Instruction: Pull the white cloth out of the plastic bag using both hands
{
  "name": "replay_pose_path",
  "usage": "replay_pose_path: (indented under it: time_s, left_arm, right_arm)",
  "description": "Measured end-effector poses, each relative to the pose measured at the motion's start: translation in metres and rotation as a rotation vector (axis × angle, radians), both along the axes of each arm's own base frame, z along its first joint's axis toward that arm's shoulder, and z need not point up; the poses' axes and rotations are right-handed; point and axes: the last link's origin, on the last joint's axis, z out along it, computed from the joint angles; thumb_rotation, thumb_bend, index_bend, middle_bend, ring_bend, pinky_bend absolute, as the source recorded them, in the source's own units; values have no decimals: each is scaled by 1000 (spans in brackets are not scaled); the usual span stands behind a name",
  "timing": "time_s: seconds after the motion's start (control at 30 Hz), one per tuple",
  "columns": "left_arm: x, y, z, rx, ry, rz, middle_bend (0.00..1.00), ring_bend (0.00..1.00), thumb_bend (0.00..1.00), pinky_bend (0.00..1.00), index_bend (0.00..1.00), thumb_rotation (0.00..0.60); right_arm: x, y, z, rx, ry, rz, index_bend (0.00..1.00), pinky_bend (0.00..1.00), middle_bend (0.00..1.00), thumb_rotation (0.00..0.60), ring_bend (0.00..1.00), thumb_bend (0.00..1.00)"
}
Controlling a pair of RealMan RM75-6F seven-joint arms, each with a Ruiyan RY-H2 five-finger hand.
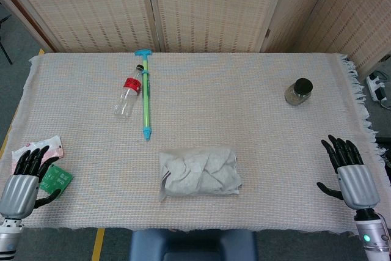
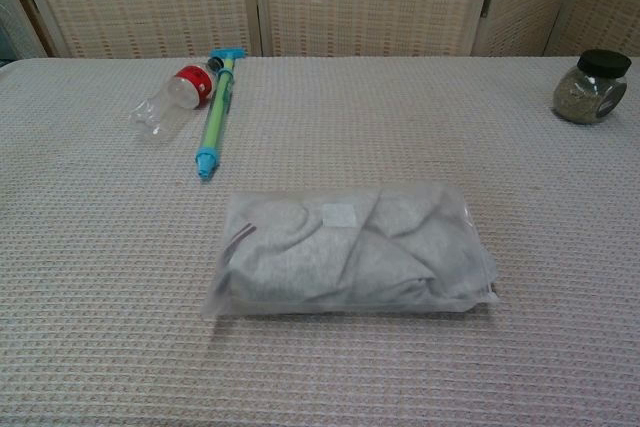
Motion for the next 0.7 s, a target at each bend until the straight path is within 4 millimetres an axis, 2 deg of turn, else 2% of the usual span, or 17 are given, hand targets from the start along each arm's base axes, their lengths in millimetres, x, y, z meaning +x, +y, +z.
replay_pose_path:
  time_s: [0.23,0.3,0.37,0.43,0.47,0.53,0.7]
  left_arm:
    - [2,-1,-4,-23,-11,-3,75,0,204,45,257,600]
    - [4,-4,-8,-50,-25,-8,95,3,204,98,259,600]
    - [7,-6,-12,-82,-45,-14,170,61,204,228,273,600]
    - [10,-9,-18,-123,-78,-26,293,183,205,392,305,600]
    - [12,-11,-21,-142,-95,-34,381,278,205,481,328,600]
    - [17,-15,-29,-190,-137,-57,519,430,205,606,356,600]
    - [25,-18,-61,-290,-156,-89,803,735,204,838,396,600]
  right_arm:
    - [0,2,1,0,1,2,0,0,0,600,0,0]
    - [1,2,1,0,-1,5,0,0,0,600,0,0]
    - [1,4,1,4,2,10,0,0,0,600,0,0]
    - [1,5,0,8,8,8,0,0,0,600,0,0]
    - [0,5,0,9,9,6,0,0,0,600,0,0]
    - [1,6,0,11,10,4,0,0,0,600,0,0]
    - [0,4,-4,19,18,1,0,0,0,600,0,0]
